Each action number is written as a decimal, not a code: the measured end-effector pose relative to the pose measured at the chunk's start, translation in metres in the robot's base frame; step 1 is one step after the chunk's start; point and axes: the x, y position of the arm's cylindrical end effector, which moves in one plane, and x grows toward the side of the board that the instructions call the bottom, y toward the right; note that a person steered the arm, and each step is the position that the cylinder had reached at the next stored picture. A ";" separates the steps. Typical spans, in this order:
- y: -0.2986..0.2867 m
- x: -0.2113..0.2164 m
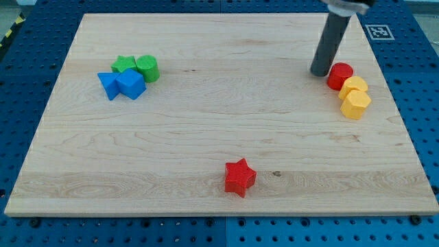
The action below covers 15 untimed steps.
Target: Slide the red star closer to the red circle
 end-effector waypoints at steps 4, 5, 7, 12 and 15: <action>-0.230 0.164; -0.243 0.212; -0.176 0.239; -0.119 0.224; -0.165 0.231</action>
